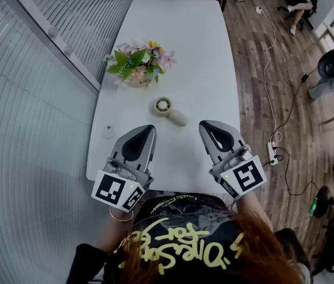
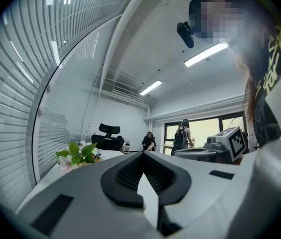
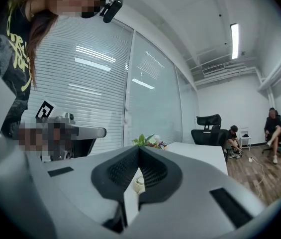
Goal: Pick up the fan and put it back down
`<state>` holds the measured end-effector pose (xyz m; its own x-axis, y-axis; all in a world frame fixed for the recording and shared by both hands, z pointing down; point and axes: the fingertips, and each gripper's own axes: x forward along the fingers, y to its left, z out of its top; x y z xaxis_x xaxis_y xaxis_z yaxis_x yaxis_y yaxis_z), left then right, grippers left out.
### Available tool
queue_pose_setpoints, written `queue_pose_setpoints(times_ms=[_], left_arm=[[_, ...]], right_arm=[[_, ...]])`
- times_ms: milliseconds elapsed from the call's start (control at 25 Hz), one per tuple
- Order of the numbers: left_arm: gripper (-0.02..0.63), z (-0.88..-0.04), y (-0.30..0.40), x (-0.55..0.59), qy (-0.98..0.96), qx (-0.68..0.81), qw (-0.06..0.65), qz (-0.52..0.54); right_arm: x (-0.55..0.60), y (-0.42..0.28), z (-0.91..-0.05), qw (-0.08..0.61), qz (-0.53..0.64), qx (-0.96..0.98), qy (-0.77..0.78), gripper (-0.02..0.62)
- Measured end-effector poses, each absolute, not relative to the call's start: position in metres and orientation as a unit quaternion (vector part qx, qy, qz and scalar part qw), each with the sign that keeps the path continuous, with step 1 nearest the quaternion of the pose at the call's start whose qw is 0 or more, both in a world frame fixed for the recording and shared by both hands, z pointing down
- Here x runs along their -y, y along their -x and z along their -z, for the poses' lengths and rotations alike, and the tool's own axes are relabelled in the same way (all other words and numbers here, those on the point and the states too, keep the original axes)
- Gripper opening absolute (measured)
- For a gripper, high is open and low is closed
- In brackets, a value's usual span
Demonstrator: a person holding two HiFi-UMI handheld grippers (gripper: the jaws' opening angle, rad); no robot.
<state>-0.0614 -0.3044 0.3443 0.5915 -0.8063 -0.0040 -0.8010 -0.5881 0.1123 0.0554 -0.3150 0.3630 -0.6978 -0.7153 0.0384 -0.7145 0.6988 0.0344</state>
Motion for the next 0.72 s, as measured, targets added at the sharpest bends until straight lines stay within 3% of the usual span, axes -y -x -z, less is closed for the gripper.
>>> queue_pose_setpoints(times_ms=[720], left_arm=[[-0.006,-0.3435,0.0591,0.2967,-0.894,0.445,0.039,0.027]], right_arm=[[0.3091,-0.0574,-0.3609,0.025,0.019,0.919,-0.393,0.003]])
